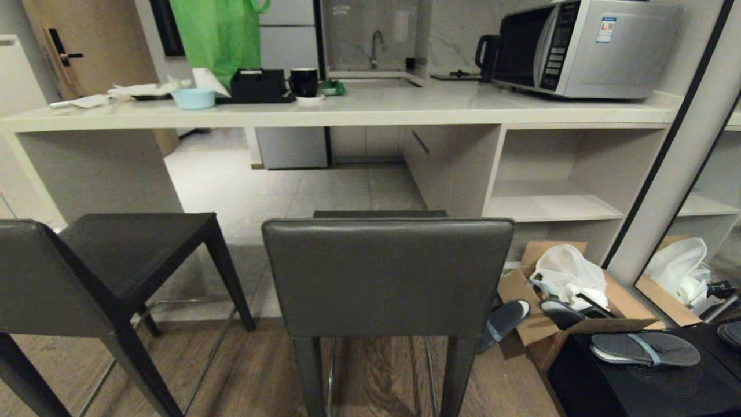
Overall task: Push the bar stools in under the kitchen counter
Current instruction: Push the gray chair back under the dining table
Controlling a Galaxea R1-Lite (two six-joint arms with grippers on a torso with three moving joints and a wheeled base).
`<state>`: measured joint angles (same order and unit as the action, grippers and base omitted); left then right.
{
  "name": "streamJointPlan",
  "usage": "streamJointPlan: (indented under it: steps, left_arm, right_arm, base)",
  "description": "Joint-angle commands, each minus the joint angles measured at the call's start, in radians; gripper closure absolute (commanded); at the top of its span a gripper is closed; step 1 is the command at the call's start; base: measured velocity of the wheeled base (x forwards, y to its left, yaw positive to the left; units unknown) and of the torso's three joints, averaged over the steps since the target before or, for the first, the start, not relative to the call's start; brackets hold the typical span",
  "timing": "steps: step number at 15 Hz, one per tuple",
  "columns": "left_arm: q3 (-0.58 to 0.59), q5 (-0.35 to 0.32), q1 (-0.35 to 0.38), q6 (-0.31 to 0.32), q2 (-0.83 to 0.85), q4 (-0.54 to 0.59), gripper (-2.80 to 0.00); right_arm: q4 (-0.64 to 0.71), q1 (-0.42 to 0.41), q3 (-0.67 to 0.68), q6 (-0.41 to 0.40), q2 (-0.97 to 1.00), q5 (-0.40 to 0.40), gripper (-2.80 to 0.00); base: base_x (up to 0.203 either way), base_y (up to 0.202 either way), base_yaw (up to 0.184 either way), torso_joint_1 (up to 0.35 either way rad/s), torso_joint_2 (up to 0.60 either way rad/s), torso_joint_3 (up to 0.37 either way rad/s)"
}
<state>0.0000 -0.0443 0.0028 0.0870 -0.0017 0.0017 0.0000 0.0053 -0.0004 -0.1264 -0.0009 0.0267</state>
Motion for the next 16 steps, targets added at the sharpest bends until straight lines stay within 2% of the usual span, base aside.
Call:
streamJointPlan:
  steps: [1,16]
  left_arm:
    - [0.003,0.0,0.0,0.001,0.002,0.0,0.0]
    - [0.003,0.0,0.0,0.0,0.002,0.0,0.0]
  right_arm:
    - [0.0,0.001,0.0,-0.002,0.001,0.001,0.0]
    - [0.0,0.001,0.0,0.0,0.002,0.002,0.0]
  base:
    - [0.0,0.192,0.0,-0.002,0.0,0.001]
    - [0.0,0.197,0.0,0.003,0.0,0.004]
